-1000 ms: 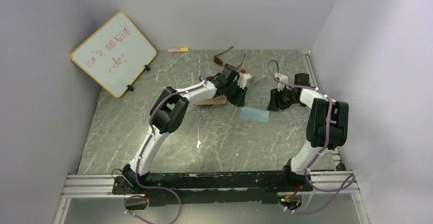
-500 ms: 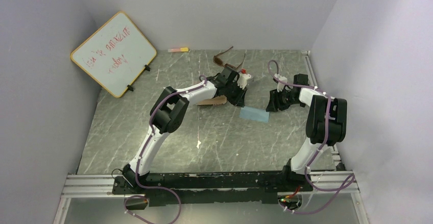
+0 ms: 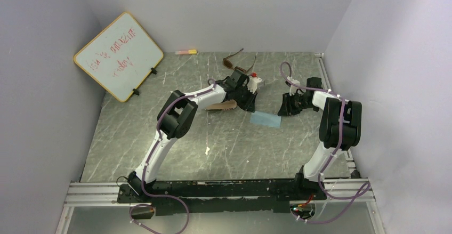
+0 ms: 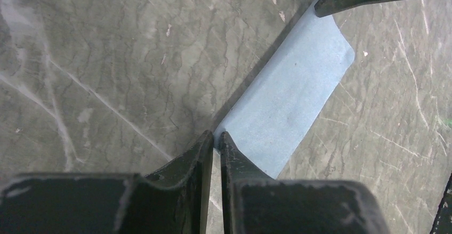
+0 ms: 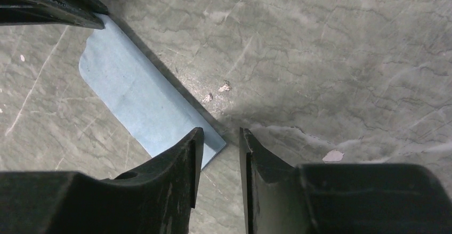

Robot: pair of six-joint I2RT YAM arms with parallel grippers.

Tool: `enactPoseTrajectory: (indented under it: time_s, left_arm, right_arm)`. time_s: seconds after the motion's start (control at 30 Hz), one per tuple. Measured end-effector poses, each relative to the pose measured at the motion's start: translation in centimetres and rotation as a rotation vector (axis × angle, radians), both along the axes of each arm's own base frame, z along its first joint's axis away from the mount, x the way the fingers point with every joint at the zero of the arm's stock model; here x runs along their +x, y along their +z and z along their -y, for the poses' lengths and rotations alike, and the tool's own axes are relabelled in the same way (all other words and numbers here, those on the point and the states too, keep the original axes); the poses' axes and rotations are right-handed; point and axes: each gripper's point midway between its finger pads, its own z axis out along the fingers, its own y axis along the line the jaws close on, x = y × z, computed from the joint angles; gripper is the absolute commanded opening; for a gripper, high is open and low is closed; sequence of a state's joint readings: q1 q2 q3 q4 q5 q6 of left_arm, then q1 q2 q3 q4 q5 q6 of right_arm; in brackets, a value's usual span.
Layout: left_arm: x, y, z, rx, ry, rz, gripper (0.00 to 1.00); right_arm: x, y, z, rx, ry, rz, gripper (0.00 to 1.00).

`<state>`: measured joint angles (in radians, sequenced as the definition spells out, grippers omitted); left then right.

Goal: Organize the sunglasses
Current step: Pick up the glasses cleaning cloth from the center of the board.

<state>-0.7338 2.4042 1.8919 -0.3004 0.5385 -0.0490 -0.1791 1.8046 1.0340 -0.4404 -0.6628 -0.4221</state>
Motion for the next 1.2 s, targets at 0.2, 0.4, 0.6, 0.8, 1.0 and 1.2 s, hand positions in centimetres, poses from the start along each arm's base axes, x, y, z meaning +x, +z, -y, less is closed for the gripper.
enactPoseTrajectory:
  time_s: [0.2,0.4,0.6,0.8,1.0,1.2]
  left_arm:
    - [0.1,-0.1,0.0,-0.006,0.002,-0.013,0.07]
    - [0.1,-0.1,0.0,-0.011,0.004,-0.021,0.05]
    - [0.0,-0.1,0.0,-0.014,0.003,-0.025,0.05]
    - [0.0,-0.1,0.0,-0.014,0.005,-0.028,0.05]
    - [0.0,0.0,0.0,-0.013,0.012,-0.03,0.05]
    - [0.4,0.5,-0.2,-0.004,0.044,-0.019,0.05]
  right_arm:
    - [-0.2,-0.2,-0.2,0.029,0.004,-0.015,0.25]
    - [-0.5,-0.3,-0.4,0.039,0.007,-0.03,0.13]
    - [-0.7,-0.3,-0.4,0.043,0.007,-0.036,0.0]
    - [-0.7,-0.2,-0.6,0.058,0.012,-0.033,0.0]
    - [-0.3,1.4,-0.7,0.058,0.01,0.012,0.0]
    - [0.8,4.6,-1.3,0.039,0.011,0.116,0.0]
